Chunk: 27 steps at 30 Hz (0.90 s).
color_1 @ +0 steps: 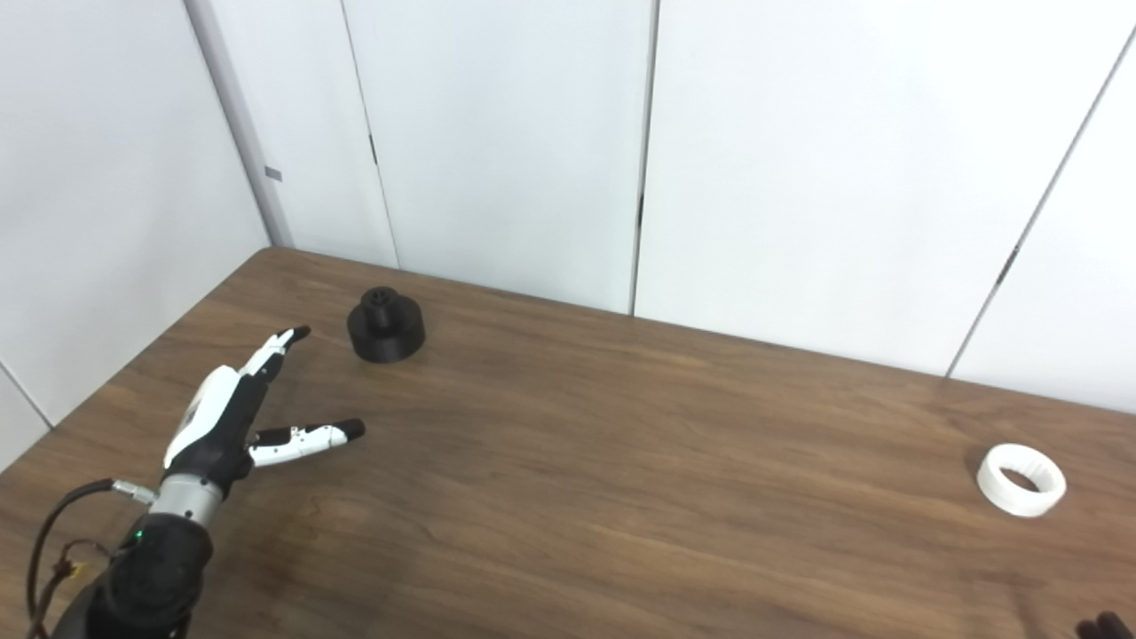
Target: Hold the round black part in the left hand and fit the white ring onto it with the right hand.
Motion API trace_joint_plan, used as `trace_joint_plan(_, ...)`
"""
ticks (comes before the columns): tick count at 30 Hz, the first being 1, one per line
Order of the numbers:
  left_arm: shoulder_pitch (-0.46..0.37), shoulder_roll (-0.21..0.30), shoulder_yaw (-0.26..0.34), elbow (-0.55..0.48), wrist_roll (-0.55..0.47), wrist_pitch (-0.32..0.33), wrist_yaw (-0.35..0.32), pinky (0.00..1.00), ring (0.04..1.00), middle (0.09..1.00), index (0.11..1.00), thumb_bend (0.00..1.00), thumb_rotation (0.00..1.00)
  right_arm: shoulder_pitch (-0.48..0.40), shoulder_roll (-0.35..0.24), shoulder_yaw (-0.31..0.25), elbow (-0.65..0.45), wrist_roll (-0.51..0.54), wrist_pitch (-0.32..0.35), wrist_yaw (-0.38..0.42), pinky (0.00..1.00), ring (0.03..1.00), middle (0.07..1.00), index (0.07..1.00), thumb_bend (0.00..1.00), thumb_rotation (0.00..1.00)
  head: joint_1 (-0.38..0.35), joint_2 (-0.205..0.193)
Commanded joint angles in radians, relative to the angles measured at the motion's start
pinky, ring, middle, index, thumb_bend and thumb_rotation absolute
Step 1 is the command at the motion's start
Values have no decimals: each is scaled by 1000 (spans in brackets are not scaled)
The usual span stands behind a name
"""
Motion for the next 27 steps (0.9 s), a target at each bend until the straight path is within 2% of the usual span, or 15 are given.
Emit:
trace_joint_plan(1,-53,53,-5,29,54,-36,55,1000,1000,1000,943,1000,511,-13,-6,-3,-30,12,-24,5,1000,977,960,952,604,1000,1,1)
trace_joint_plan(5,-103,84,-36,123,108,-47,92,1000,1000,1000,935,1000,550,-10,-7,-2,-36,10,-12,2,1000,983,958,949,622,1000,0,10)
trace_joint_plan(12,-206,118,-77,262,133,-45,130,1000,1000,1000,911,1000,570,-3,-16,2,-43,4,-3,6,1000,985,967,962,623,1000,3,15)
trace_joint_plan(20,-335,135,-168,381,217,46,137,1000,1000,1000,894,1000,592,6,-19,6,-64,0,17,6,1000,979,960,955,623,1000,2,23)
trace_joint_plan(27,-430,123,-200,474,171,63,123,1000,1000,1000,886,1000,606,0,-19,12,-65,-2,22,7,1000,998,964,959,652,1000,-10,26)
